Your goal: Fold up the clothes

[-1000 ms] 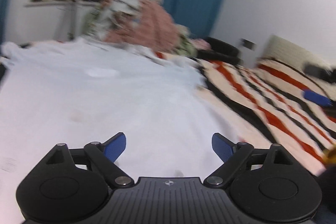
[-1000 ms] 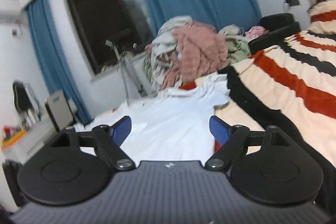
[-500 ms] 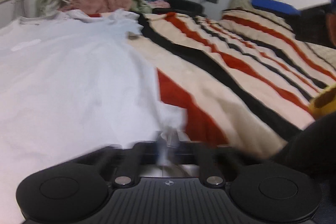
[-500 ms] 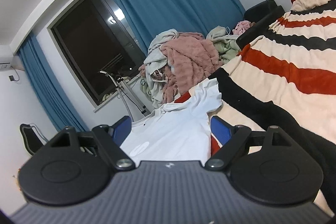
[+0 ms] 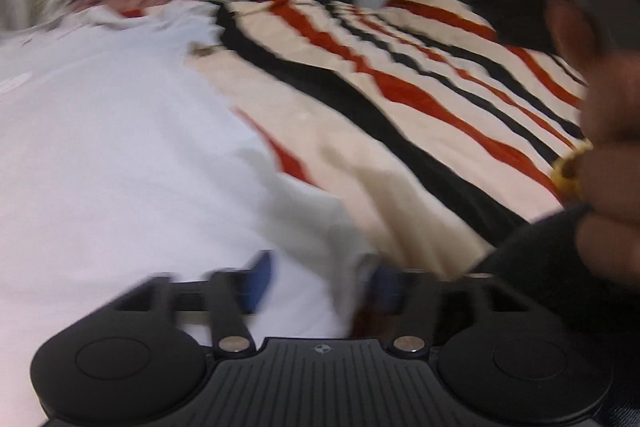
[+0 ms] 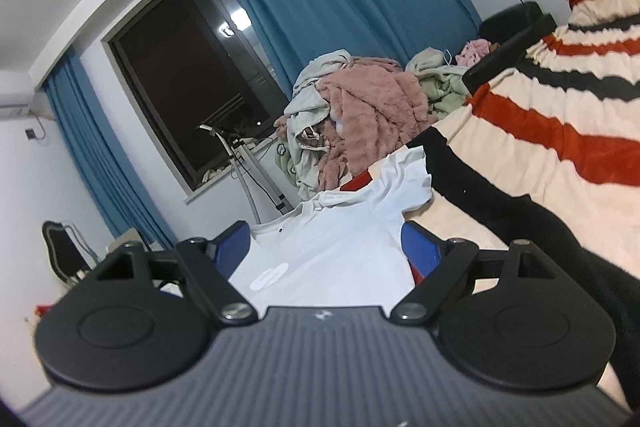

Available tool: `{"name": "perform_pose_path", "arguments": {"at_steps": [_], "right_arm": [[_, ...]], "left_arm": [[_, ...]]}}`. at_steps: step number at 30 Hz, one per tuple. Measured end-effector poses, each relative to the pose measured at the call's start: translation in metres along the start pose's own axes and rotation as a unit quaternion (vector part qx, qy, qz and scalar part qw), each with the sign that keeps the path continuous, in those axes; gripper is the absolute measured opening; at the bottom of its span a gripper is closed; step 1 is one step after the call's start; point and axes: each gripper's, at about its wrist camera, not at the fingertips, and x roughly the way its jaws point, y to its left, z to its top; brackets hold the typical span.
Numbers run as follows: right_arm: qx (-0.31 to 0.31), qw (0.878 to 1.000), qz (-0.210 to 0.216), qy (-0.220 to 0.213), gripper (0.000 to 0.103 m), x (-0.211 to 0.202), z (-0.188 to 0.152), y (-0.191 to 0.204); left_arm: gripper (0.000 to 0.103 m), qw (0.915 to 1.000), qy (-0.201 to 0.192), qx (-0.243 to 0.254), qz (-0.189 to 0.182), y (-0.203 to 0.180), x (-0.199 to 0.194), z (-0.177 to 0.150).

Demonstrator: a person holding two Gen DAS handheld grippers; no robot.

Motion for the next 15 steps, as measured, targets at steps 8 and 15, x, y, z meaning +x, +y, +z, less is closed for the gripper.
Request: {"name": "perform_pose_path", "arguments": {"at_steps": [8,15], "right_arm": [[-0.063,0.998,-0.013,-0.006,0.085,0.0,-0.007,0.02],[-0.115,0.993,-0.04,-0.006,0.085,0.006,-0.02,0.042]], "left_arm": [[0.092,0.9944,-0.068,-0.002,0.081,0.047,-0.087,0.027],[0.101,0.9753,-0.143,-0.003,0.168,0.07,-0.157,0.043]]}}
